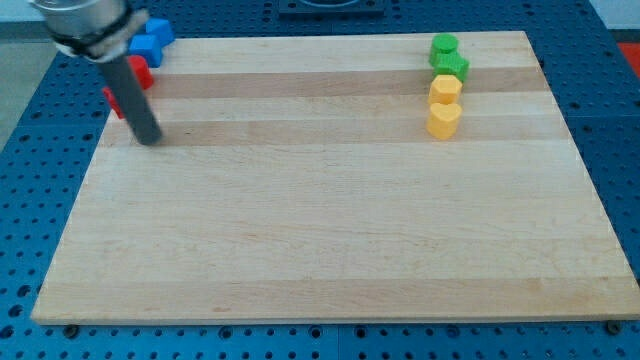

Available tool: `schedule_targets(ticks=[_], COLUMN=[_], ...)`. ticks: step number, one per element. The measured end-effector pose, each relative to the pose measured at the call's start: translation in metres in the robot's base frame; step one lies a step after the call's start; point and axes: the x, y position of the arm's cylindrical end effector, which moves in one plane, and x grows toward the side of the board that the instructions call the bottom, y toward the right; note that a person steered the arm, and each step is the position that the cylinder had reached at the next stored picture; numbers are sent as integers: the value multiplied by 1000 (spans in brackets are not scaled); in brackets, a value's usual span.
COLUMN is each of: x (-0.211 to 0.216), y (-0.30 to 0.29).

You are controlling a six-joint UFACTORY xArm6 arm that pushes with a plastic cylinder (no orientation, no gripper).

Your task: Push the green circle towards the left

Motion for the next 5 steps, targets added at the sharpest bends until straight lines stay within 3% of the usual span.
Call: schedule_targets(ticks=[1,2,3,4,5], x=[27,57,92,5,-117], y=[100,252,356,467,492])
